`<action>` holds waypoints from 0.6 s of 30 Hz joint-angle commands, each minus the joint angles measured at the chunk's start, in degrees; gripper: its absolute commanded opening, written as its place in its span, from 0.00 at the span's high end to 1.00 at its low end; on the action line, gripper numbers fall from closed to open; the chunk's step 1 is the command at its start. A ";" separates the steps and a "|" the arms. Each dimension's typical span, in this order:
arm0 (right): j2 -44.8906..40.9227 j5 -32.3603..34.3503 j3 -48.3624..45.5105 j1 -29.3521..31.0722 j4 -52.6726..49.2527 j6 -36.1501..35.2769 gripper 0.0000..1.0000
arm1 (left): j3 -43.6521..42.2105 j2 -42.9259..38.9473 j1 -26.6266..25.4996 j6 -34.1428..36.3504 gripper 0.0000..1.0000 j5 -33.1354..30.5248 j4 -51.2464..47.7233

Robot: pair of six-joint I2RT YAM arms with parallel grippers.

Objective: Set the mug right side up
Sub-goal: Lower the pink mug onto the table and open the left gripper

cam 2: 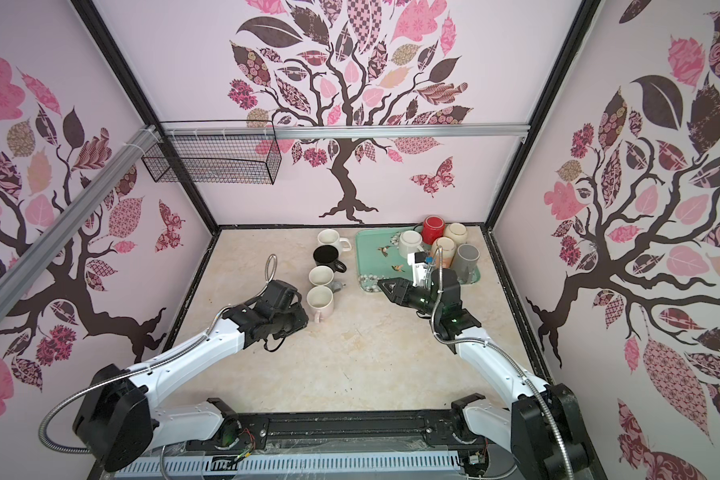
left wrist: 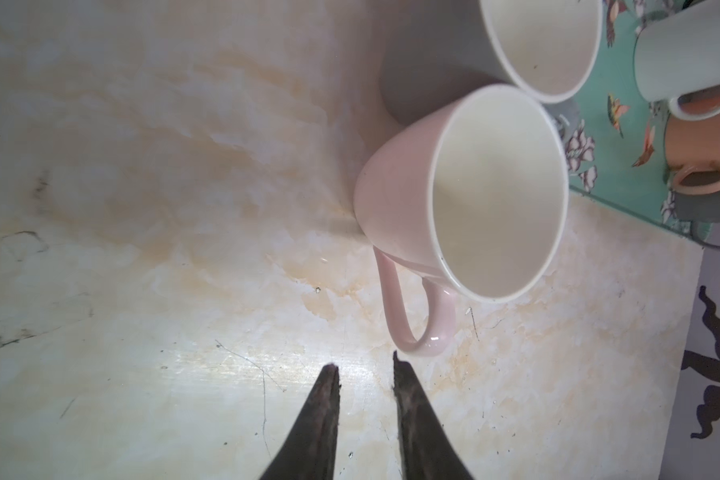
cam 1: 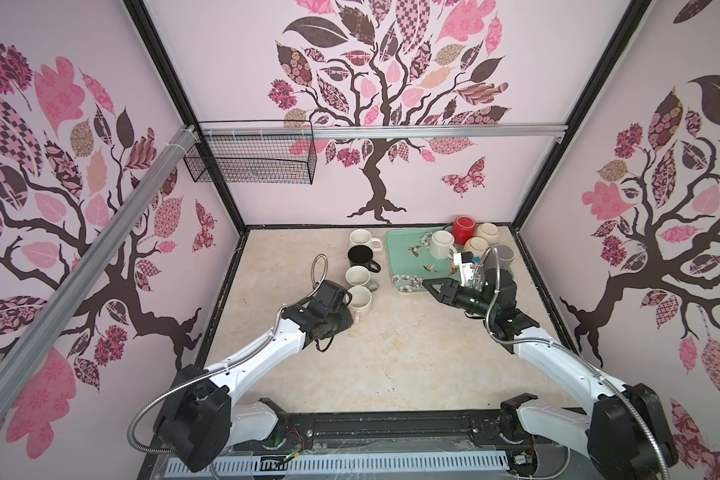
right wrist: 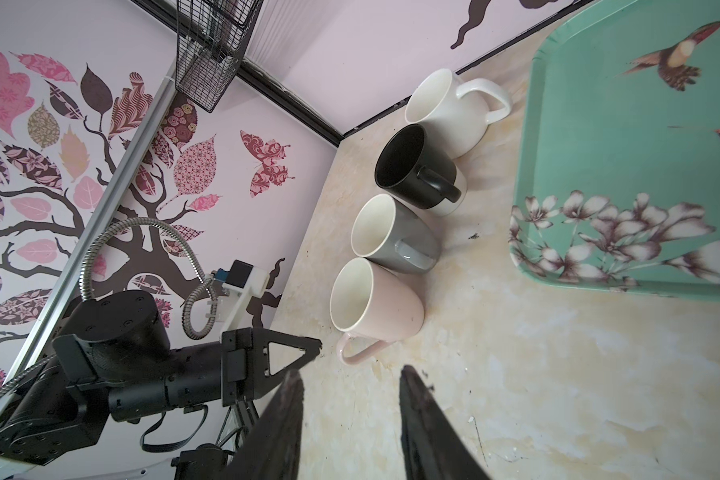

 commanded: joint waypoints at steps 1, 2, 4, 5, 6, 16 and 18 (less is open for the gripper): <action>0.42 -0.81 2.47 -0.14 -1.05 -1.45 0.59 | 0.41 3.51 -2.85 -0.65 0.74 1.54 4.26; 0.27 -0.73 2.71 -0.18 -1.80 -1.94 0.59 | 1.07 4.68 -3.84 -1.10 0.74 1.51 4.65; -0.19 -0.34 3.06 -0.10 -3.35 -3.00 0.59 | 2.49 7.10 -5.40 -2.07 0.74 1.55 5.73; -0.43 -0.17 3.04 -0.16 -3.70 -3.32 0.59 | 2.91 8.00 -5.88 -2.48 0.74 1.72 6.31; -0.69 -0.02 3.04 -0.10 -4.11 -3.66 0.59 | 3.30 9.00 -6.21 -2.71 0.74 2.05 7.09; -1.45 0.42 2.83 -0.10 -6.56 -5.34 0.58 | 7.78 9.84 -6.73 0.90 0.84 1.70 5.43; -1.62 1.25 2.46 -0.13 -7.51 -6.45 0.58 | 7.30 6.60 -6.72 2.54 0.88 -1.13 4.09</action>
